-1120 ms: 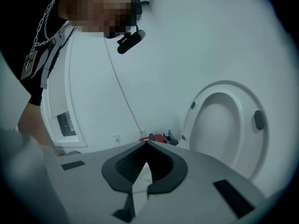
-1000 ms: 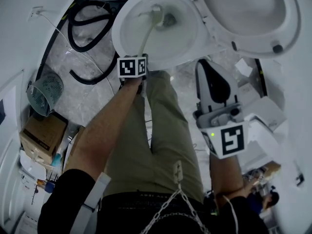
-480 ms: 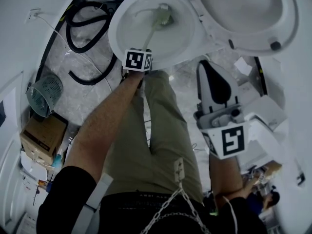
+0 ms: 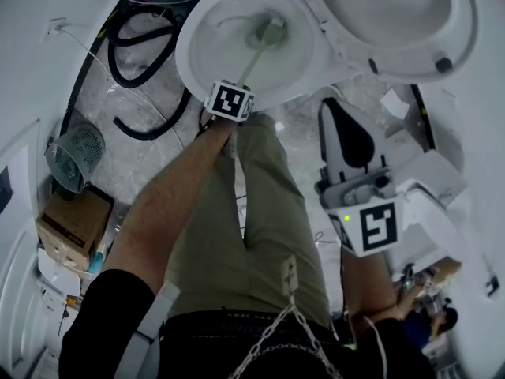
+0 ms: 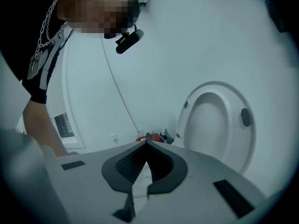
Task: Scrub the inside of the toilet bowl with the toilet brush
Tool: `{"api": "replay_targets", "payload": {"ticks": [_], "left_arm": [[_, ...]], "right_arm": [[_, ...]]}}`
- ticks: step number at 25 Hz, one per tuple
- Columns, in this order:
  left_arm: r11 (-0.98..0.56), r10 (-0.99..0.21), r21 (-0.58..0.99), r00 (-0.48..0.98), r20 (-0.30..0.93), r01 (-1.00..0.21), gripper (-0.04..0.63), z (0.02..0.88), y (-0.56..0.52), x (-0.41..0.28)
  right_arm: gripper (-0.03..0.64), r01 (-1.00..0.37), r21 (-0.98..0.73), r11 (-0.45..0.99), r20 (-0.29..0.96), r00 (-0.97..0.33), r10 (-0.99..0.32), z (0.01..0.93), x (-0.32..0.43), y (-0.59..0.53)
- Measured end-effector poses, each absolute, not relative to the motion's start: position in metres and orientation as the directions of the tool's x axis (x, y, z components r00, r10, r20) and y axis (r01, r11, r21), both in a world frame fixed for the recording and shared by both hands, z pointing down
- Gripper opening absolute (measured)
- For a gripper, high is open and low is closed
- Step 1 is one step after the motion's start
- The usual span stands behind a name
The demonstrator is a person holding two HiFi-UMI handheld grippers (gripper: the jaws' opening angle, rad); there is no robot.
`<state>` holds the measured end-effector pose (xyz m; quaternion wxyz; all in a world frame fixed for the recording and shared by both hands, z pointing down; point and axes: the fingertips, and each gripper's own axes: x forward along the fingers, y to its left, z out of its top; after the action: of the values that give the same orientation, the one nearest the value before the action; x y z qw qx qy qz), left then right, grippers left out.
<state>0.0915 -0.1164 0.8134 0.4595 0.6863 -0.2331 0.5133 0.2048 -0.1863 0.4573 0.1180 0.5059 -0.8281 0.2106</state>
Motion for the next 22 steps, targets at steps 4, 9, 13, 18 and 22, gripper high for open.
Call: {"api": "replay_targets", "payload": {"ticks": [4,9,13,18,22], "left_arm": [[-0.514,0.196,0.385,0.333,0.922,-0.766,0.0,0.812,-0.099,0.088],[-0.498,0.222,0.395,0.327,0.919,-0.772,0.0,0.806,-0.087,0.081],[-0.502,0.237,0.396,0.318,0.918,-0.769,0.0,0.802,-0.074,0.068],[-0.407,0.254,0.419,0.34,0.906,-0.812,0.0,0.803,-0.069,0.041],[-0.381,0.215,0.392,0.332,0.918,-0.837,0.0,0.803,-0.08,0.018]], "right_arm": [[0.002,-0.888,-0.23,0.398,0.395,-0.459,-0.796,0.452,0.196,-0.186],[0.002,-0.888,-0.229,0.4,0.385,-0.46,-0.8,0.448,0.186,-0.18],[0.002,-0.883,-0.179,0.435,0.373,-0.47,-0.8,0.444,0.178,-0.171],[0.002,-0.89,-0.214,0.402,0.372,-0.455,-0.809,0.432,0.162,-0.169],[0.002,-0.896,-0.207,0.393,0.369,-0.444,-0.817,0.424,0.154,-0.161]]}}
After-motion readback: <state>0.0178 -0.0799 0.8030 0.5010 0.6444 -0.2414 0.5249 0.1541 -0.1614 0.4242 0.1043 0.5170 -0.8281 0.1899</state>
